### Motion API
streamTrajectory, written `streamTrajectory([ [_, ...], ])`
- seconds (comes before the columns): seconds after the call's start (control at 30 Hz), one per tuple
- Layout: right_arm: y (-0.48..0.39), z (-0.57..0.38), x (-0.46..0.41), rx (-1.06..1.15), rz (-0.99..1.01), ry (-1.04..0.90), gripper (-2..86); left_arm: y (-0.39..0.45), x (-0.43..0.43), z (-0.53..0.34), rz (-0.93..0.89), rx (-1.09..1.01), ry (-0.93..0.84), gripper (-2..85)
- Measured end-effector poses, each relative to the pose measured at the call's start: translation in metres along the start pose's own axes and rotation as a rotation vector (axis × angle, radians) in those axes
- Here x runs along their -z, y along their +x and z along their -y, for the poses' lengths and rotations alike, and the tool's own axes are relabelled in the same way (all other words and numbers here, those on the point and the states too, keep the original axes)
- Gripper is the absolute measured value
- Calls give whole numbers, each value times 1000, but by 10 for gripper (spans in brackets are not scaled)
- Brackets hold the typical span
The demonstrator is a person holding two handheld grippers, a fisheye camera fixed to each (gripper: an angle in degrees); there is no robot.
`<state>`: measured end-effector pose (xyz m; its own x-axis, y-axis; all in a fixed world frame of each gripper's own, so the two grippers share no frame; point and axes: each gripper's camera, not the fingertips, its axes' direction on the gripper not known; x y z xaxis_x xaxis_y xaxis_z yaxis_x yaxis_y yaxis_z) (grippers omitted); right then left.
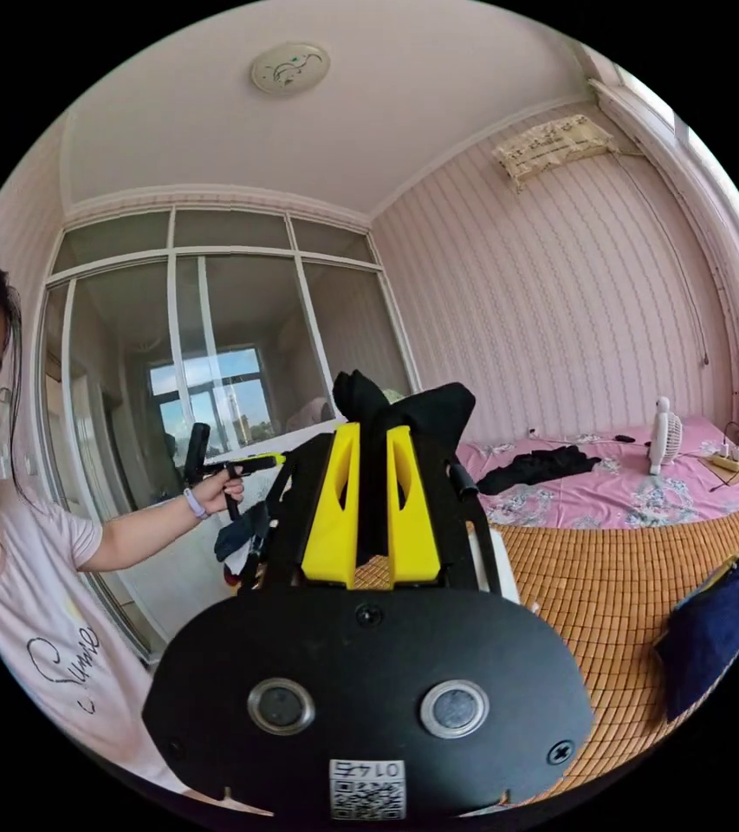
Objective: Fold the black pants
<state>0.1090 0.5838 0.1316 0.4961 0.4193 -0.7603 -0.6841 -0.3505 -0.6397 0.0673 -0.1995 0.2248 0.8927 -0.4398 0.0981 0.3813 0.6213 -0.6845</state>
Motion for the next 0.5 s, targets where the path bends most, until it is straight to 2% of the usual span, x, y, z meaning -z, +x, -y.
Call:
streamTrajectory([
  [0.13, 5, -32, -44, -127, -10, -69, 52, -78, 144, -50, 113, 73, 90, -10],
  [0.23, 27, -100, -70, -274, -163, -233, 31, -114, 192, -119, 118, 127, 36, -10],
  [0.3, 46, -172, -75, -413, -326, -369, 15, -130, 199, -172, 118, 188, -23, -10],
  [0.4, 56, -252, -78, -624, -390, -542, 14, -154, 188, -268, 121, 328, -172, -10],
  [0.5, 43, -283, -99, -596, -398, -701, 28, -170, 175, -347, 144, 467, -318, -10],
])
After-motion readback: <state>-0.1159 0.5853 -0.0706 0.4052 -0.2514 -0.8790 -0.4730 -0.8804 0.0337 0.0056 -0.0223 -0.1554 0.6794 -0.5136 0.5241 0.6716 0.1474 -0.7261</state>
